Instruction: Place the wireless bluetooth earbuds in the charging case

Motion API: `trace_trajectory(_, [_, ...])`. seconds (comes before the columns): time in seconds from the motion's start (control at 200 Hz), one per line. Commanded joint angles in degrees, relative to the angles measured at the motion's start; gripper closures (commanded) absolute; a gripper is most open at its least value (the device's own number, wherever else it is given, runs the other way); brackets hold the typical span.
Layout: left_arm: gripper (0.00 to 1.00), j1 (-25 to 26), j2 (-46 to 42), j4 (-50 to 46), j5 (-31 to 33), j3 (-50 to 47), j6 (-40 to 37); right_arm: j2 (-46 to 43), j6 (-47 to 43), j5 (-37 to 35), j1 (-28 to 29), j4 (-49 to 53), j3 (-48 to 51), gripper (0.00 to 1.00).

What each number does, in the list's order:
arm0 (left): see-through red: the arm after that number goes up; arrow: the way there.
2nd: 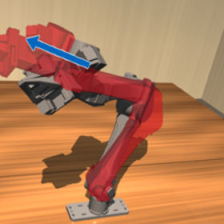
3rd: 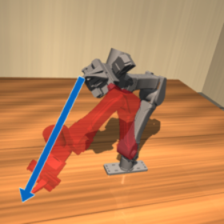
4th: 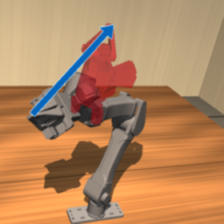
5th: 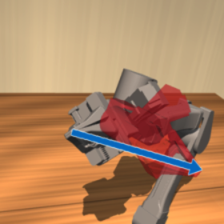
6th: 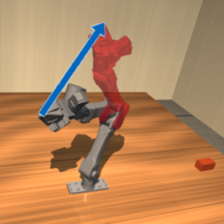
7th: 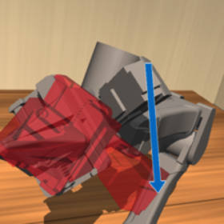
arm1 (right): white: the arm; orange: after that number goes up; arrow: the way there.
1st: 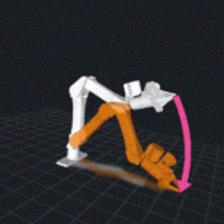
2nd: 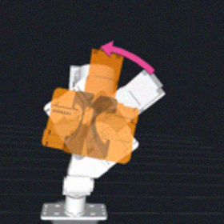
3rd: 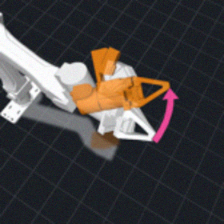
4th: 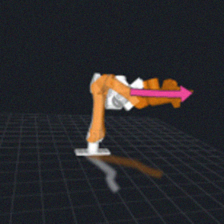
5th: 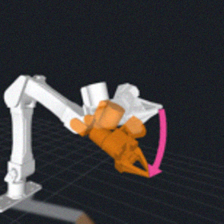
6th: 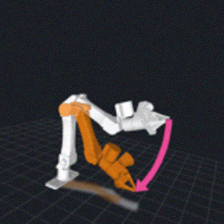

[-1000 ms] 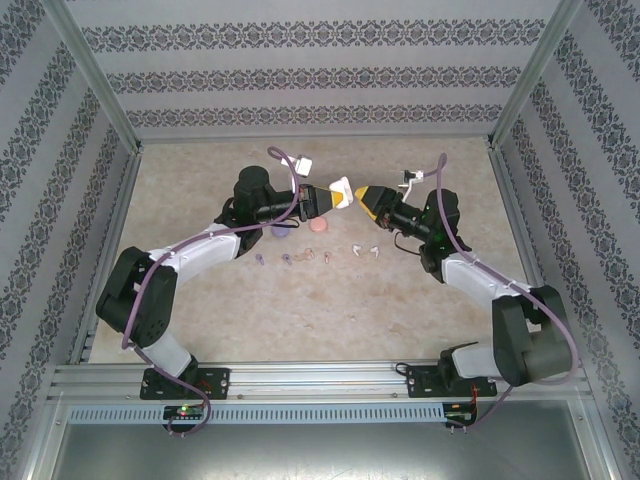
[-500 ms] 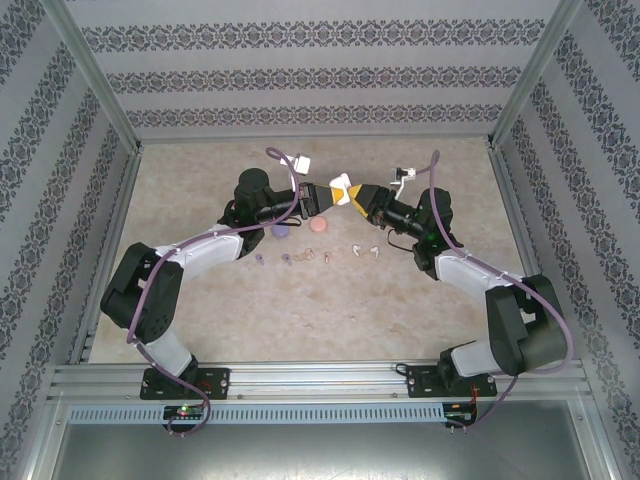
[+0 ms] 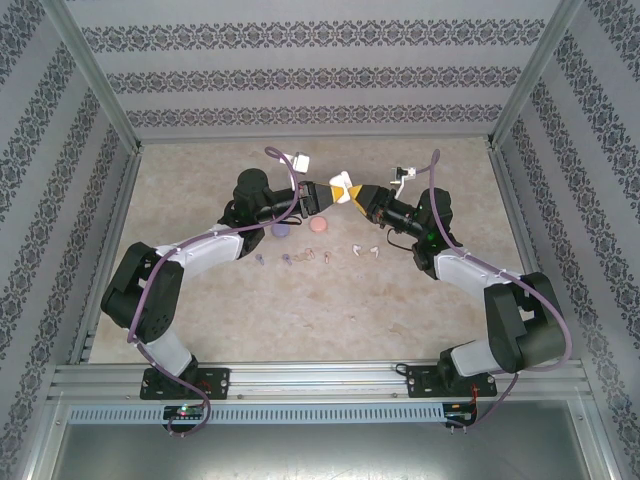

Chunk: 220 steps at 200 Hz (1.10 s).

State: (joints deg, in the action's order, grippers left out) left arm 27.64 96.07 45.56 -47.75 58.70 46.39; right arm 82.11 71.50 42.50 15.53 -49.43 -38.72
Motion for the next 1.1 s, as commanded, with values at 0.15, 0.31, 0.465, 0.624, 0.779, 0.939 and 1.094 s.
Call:
trace_trajectory(0.15, [1.00,0.32,0.63,5.24,-0.33,-0.91,1.41,1.03,0.83,0.29,0.05,-3.73,-2.19,0.84])
trace_trajectory(0.31, [1.00,0.97,1.21,3.83,0.10,-0.71,0.40,1.04,1.00,0.74,0.01,-3.77,-2.93,1.00])
trace_trajectory(0.465, [0.74,1.19,1.19,-1.20,4.06,-0.36,-1.42,1.04,-0.33,0.92,-0.39,-1.22,-3.80,1.00])
trace_trajectory(0.624, [0.34,0.39,-1.40,-10.48,8.81,0.81,-6.70,1.85,-3.46,1.13,-2.06,4.61,-4.99,1.00])
trace_trajectory(0.779, [0.18,-2.03,-5.66,-25.17,9.47,4.49,-15.54,3.10,-8.36,3.40,-5.43,11.20,-7.08,1.00])
trace_trajectory(0.939, [0.12,-5.12,-7.61,-43.05,6.07,11.47,-27.18,5.57,-15.95,6.74,-8.05,17.80,-10.84,1.00])
trace_trajectory(1.094, [0.11,-6.80,-4.99,-61.35,1.99,21.24,-39.66,8.03,-28.29,10.02,-8.54,30.36,-17.15,1.00])
